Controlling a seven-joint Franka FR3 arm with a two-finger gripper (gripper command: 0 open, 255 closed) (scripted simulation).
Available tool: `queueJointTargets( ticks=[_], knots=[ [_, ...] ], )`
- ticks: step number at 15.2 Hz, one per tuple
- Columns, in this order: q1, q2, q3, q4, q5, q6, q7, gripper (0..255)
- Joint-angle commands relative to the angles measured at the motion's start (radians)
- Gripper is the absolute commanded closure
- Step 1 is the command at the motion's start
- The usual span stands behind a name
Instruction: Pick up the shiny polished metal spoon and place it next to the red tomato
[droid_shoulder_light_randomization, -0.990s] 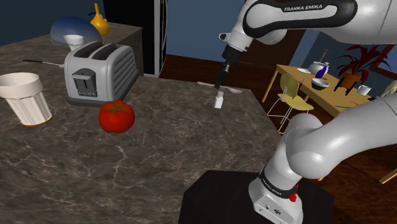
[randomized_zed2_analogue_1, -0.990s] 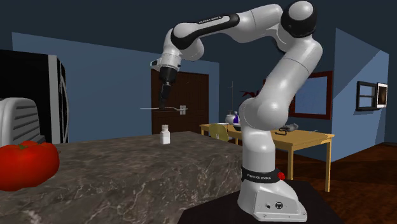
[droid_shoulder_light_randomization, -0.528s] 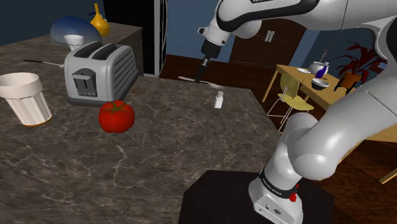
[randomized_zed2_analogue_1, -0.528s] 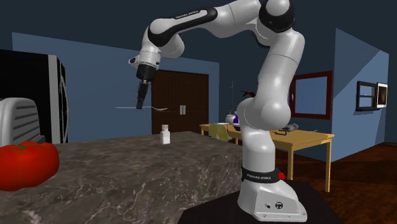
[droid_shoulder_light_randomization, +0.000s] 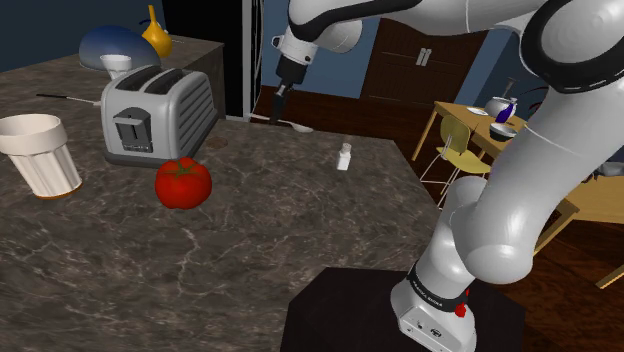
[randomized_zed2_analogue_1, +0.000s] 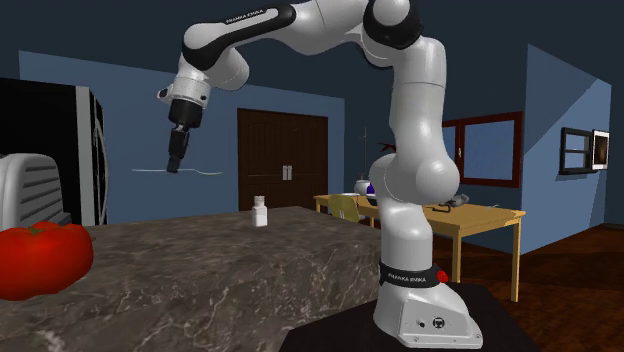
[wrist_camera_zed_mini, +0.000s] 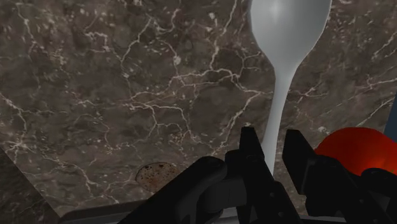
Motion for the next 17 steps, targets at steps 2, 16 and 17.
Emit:
queueJointTargets(
  ticks=[2,16,17],
  knots=[
    [0.015,0.111,0.006,0.120,0.043,-0.015,0.008,255],
    [0.017,0.230,0.017,0.098,0.110,0.112,-0.035,255],
    [0.017,0.234,0.018,0.090,0.114,0.124,-0.040,255]
  ],
)
